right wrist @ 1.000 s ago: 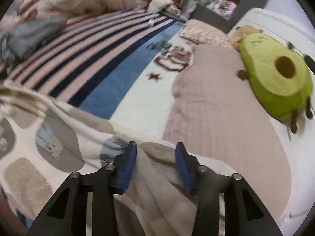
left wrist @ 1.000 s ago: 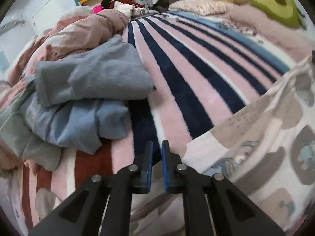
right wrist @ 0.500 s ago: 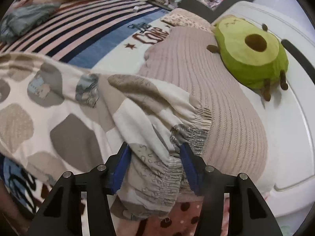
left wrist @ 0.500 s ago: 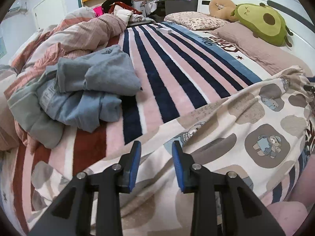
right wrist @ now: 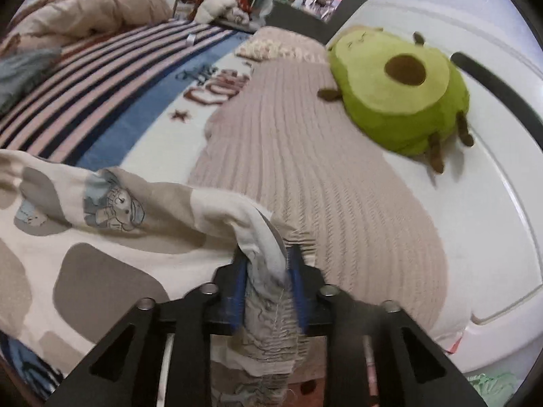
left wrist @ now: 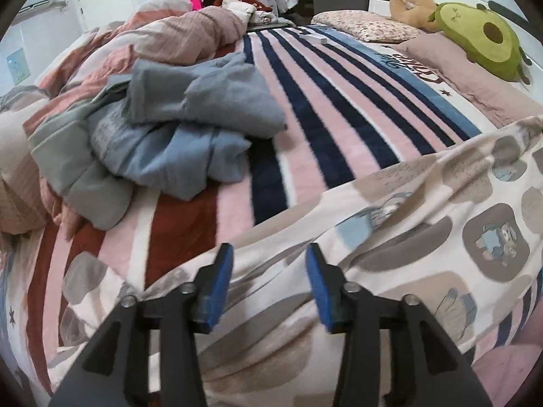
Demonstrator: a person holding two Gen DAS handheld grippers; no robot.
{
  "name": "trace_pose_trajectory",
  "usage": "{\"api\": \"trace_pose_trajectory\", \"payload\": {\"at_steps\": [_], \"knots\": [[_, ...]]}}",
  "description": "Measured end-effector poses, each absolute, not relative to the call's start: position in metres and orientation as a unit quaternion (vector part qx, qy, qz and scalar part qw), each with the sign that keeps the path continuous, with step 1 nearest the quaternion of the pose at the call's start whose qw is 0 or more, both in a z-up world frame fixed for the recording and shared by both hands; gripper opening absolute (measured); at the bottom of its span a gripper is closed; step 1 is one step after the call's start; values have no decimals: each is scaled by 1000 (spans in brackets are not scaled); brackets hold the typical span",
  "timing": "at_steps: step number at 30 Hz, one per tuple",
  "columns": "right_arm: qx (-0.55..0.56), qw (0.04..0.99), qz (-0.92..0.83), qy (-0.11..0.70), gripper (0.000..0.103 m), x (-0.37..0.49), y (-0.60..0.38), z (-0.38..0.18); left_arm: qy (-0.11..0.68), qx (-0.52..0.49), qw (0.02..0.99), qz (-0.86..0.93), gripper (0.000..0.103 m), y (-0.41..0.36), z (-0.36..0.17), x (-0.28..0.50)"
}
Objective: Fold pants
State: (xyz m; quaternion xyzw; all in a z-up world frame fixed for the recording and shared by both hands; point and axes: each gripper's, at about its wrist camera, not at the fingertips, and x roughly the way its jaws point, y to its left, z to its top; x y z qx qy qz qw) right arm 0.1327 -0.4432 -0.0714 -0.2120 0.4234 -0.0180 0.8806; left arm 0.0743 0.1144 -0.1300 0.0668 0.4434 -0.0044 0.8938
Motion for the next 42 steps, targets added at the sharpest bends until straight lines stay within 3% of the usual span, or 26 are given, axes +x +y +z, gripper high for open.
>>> {"api": "trace_pose_trajectory", "payload": {"at_steps": [1, 2, 3, 17, 20, 21, 22, 34, 36, 38, 40, 42], "knots": [[-210, 883, -19, 420, 39, 131, -443, -71, 443, 69, 894, 0, 51, 120, -129, 69], [-201, 886, -23, 418, 57, 127, -444, -68, 444, 70, 893, 6, 53, 127, -127, 62], [-193, 888, -24, 416, 66, 124, -446, -67, 447, 70, 892, 11, 54, 133, -125, 55], [-83, 895, -28, 437, 67, 81, -447, -69, 461, 155, 873, 26, 56, 169, -135, 15], [-73, 894, -34, 440, 67, 77, -447, -69, 463, 144, 875, 1, 33, 178, -122, 24], [-67, 895, -37, 440, 67, 76, -447, -69, 467, 142, 873, -9, 12, 180, -119, 28], [-61, 895, -39, 440, 67, 76, -448, -69, 472, 146, 869, -11, 5, 181, -118, 34], [-58, 891, -70, 444, 67, 84, -452, -74, 464, 215, 858, 49, 3, 191, -148, 119], [-56, 891, -69, 445, 75, 83, -455, -74, 465, 206, 858, 66, 3, 195, -150, 126], [-47, 892, -65, 446, 87, 79, -460, -73, 461, 171, 869, 63, 10, 198, -139, 124], [-35, 896, -64, 439, 89, 74, -465, -72, 442, 137, 885, 50, 56, 197, -123, 114], [-20, 896, -56, 439, 91, 74, -471, -75, 421, 115, 899, 28, 58, 190, -108, 103]]}}
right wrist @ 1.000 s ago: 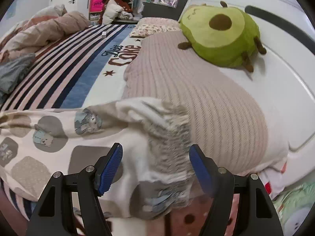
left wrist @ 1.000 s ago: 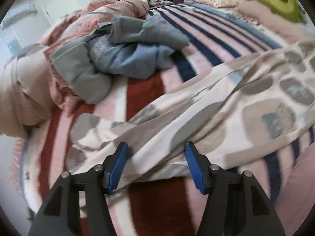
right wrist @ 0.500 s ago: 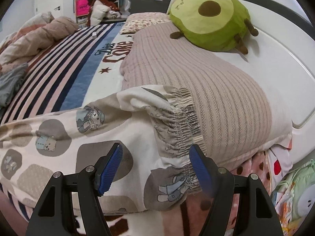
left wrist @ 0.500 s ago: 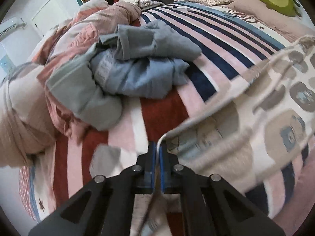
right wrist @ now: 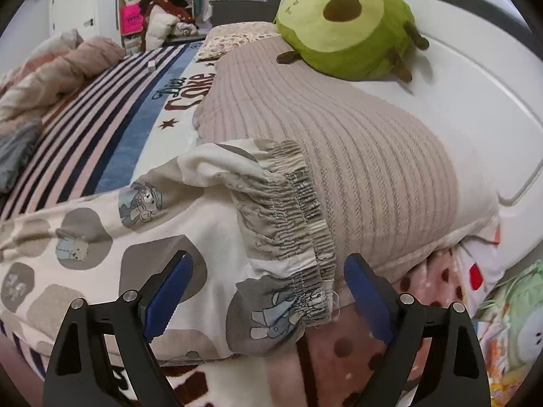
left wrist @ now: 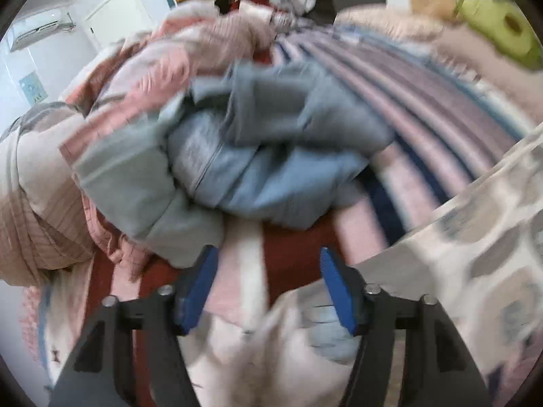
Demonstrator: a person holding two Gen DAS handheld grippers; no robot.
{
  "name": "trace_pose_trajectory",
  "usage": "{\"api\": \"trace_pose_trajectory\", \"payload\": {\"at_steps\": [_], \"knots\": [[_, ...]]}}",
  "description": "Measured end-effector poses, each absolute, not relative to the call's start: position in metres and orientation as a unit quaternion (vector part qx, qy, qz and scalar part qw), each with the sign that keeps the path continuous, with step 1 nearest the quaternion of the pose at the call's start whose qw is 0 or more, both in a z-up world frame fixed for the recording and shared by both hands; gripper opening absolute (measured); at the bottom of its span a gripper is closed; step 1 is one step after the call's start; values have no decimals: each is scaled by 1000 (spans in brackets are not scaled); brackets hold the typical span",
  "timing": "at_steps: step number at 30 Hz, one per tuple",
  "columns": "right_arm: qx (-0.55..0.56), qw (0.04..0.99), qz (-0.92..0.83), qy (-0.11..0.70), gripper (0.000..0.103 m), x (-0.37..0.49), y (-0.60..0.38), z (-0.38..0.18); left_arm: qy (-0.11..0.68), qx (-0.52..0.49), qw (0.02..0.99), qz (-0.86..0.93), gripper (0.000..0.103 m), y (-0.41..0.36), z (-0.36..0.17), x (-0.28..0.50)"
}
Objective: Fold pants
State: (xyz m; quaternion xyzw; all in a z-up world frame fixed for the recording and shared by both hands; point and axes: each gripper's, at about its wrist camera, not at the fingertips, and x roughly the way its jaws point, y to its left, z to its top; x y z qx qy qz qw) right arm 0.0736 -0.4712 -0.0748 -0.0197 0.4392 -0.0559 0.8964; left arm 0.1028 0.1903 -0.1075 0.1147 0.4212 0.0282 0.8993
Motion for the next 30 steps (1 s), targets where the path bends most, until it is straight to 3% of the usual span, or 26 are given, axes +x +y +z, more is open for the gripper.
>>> {"api": "trace_pose_trajectory", "payload": {"at_steps": [7, 8, 9, 10, 11, 12, 21, 30], "knots": [[3, 881, -21, 473, 90, 83, -478, -100, 398, 37, 915, -59, 59, 145, -92, 74], [8, 882, -20, 472, 80, 83, -479, -101, 396, 28, 916, -67, 59, 136, -92, 71], [8, 883, -27, 469, 61, 83, -482, -101, 392, 18, 917, -73, 59, 131, -92, 70], [-4, 882, -42, 470, 52, 83, -483, -100, 388, 5, 918, -80, 59, 125, -92, 70], [-16, 882, -47, 469, 30, 81, -483, -98, 385, -2, 919, -85, 59, 119, -93, 70], [-15, 883, -41, 468, 18, 78, -484, -95, 380, -10, 920, -91, 59, 113, -93, 69], [11, 904, 45, 425, 17, 65, -425, -36, 342, -44, 933, -102, 60, 106, -88, 63], [7, 863, 251, 439, 17, 89, -246, -27, 322, -59, 941, -83, 62, 139, -86, 40]]}}
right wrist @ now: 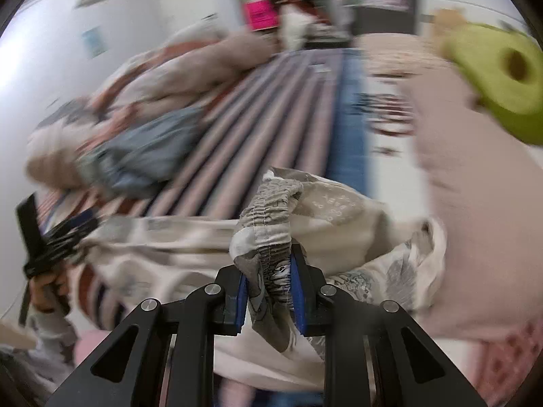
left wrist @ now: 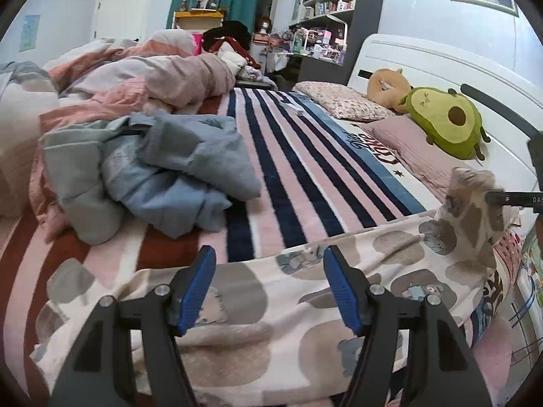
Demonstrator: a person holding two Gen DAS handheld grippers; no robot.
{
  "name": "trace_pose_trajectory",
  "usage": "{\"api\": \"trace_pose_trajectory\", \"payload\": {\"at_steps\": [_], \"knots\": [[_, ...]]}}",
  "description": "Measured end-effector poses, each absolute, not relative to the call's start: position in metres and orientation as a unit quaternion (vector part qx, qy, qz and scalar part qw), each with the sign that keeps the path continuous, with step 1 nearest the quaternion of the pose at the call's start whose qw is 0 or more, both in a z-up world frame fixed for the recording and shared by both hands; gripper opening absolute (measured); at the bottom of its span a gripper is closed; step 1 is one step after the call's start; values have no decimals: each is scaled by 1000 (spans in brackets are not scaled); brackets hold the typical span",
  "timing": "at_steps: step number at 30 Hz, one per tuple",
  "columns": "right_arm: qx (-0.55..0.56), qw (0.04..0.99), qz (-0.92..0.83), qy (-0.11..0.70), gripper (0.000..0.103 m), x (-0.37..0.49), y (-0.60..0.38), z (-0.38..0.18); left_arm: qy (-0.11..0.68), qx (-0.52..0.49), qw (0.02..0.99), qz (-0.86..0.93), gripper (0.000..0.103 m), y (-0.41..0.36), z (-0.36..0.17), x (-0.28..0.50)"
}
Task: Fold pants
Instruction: 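Regrasp the elastic leg cuff with the right tool and lift it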
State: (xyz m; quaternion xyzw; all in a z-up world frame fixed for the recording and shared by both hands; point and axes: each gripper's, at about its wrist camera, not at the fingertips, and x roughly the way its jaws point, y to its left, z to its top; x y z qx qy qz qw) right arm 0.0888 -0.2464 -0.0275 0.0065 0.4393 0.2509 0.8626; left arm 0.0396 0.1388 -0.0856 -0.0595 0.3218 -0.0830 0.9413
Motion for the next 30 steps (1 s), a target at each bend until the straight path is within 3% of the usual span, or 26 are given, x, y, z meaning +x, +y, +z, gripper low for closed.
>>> {"api": "trace_pose_trajectory", "payload": {"at_steps": [9, 12, 15, 23, 30], "knots": [[-91, 766, 375, 514, 17, 71, -89, -107, 318, -57, 944, -64, 67, 153, -91, 29], [-107, 746, 377, 538, 28, 70, -75, -131, 321, -59, 943, -70, 68, 150, -95, 30], [-63, 731, 394, 554, 45, 72, -82, -132, 328, -59, 940, -78, 69, 144, -98, 32], [-21, 797, 352, 491, 49, 59, -160, -83, 351, -48, 918, -179, 72, 93, -98, 48], [-66, 867, 213, 446, 53, 54, -246, -90, 413, -62, 877, -236, 72, 46, -118, 90]]}}
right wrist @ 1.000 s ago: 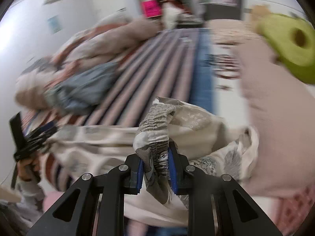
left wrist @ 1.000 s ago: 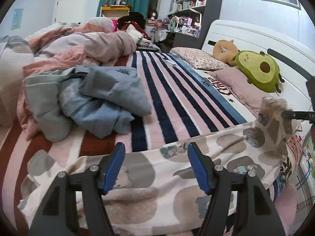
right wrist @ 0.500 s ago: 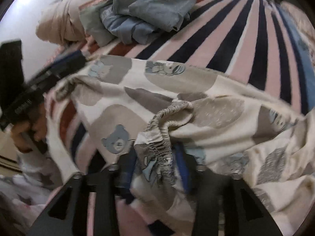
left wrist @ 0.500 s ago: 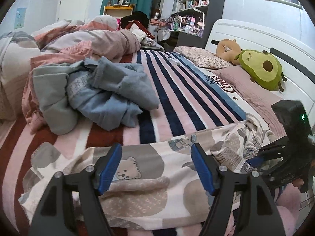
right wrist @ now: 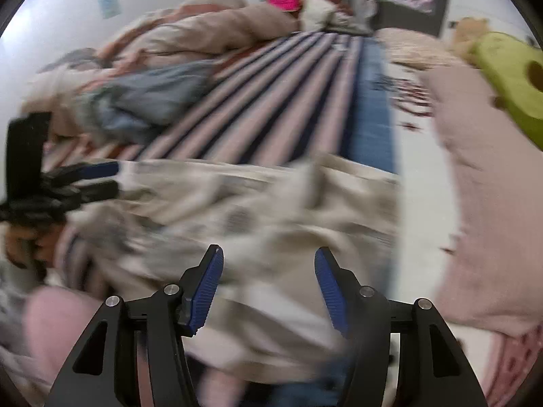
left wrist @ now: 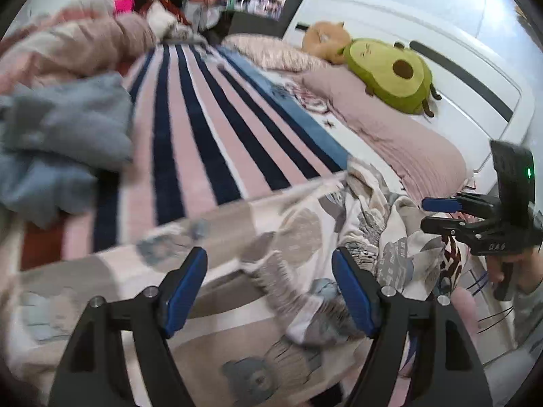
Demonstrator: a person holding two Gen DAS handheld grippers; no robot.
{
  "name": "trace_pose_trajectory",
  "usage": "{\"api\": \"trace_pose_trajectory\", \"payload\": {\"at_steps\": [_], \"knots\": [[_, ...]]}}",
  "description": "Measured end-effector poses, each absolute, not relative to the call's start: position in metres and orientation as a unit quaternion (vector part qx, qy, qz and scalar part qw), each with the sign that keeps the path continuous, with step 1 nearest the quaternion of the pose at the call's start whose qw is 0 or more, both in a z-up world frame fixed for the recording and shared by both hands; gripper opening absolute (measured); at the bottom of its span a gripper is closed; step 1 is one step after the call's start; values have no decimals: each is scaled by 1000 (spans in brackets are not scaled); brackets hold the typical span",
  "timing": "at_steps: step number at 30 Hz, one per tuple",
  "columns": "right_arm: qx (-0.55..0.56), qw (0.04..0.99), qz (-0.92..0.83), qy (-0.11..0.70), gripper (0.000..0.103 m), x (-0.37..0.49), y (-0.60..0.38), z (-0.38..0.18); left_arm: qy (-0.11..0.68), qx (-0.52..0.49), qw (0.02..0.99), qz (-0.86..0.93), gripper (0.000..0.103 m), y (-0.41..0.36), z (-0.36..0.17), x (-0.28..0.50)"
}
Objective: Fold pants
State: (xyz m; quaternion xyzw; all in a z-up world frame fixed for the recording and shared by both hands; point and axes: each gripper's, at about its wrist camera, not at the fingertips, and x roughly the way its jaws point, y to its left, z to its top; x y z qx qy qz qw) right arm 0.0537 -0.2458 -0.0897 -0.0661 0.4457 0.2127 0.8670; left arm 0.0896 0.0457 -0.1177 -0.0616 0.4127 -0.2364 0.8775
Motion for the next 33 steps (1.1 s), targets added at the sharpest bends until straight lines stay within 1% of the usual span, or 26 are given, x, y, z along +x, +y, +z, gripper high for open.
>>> {"api": "trace_pose_trajectory", "payload": {"at_steps": [2, 3, 4, 5, 6, 7, 8, 9, 10, 11, 13, 15, 17, 18, 20, 21, 22, 23, 24, 27, 31, 33], "knots": [[-68, 867, 205, 449, 56, 53, -264, -100, 432, -51, 870, -232, 72, 34, -128, 97], [-64, 862, 211, 456, 58, 52, -270, -107, 439, -44, 868, -228, 68, 29, -132, 99], [-61, 857, 219, 463, 58, 51, -275, -114, 448, -37, 865, -225, 56, 24, -136, 101], [-59, 855, 222, 466, 58, 51, -277, -119, 456, -31, 861, -221, 47, 19, -141, 103], [-55, 851, 227, 470, 56, 50, -280, -125, 462, -26, 859, -217, 29, 16, -144, 104], [-47, 847, 237, 474, 49, 48, -282, -130, 465, -18, 860, -210, 21, 13, -146, 104], [-40, 846, 246, 472, 26, 47, -285, -132, 461, -13, 863, -208, 20, 11, -145, 103], [-39, 845, 261, 464, 16, 43, -285, -132, 454, -14, 867, -207, 19, 13, -143, 102], [-49, 850, 269, 451, 14, 37, -285, -129, 446, -15, 872, -202, 18, 15, -138, 101], [-62, 856, 274, 434, 8, 30, -284, -125, 439, -13, 877, -194, 18, 19, -134, 101], [-70, 852, 302, 423, 6, 21, -282, -119, 430, -17, 884, -179, 18, 26, -126, 103], [-75, 837, 329, 431, 6, 14, -279, -117, 424, -10, 892, -158, 18, 34, -122, 106], [-89, 832, 327, 440, 6, 11, -273, -119, 432, 1, 889, -150, 21, 35, -123, 108], [-97, 830, 322, 446, 8, 9, -272, -120, 435, 17, 889, -142, 22, 34, -124, 109], [-101, 824, 321, 455, 12, 8, -273, -122, 425, 46, 895, -123, 36, 35, -119, 104], [-102, 824, 319, 457, 19, 7, -275, -120, 416, 42, 900, -126, 48, 39, -112, 99], [-102, 825, 317, 456, 24, 6, -277, -117, 408, 32, 902, -137, 53, 42, -107, 95], [-101, 829, 312, 453, 35, 6, -279, -113, 402, 22, 901, -160, 53, 43, -100, 90], [-98, 837, 303, 445, 40, 6, -283, -107, 399, 21, 899, -180, 53, 42, -95, 87], [-81, 857, 286, 421, 40, 10, -292, -90, 388, 57, 889, -234, 53, 17, -89, 79], [-61, 861, 282, 418, 40, 16, -294, -84, 405, 129, 863, -273, 53, -28, -109, 80], [-57, 860, 282, 422, 40, 16, -294, -85, 417, 146, 845, -302, 53, -44, -120, 82]]}}
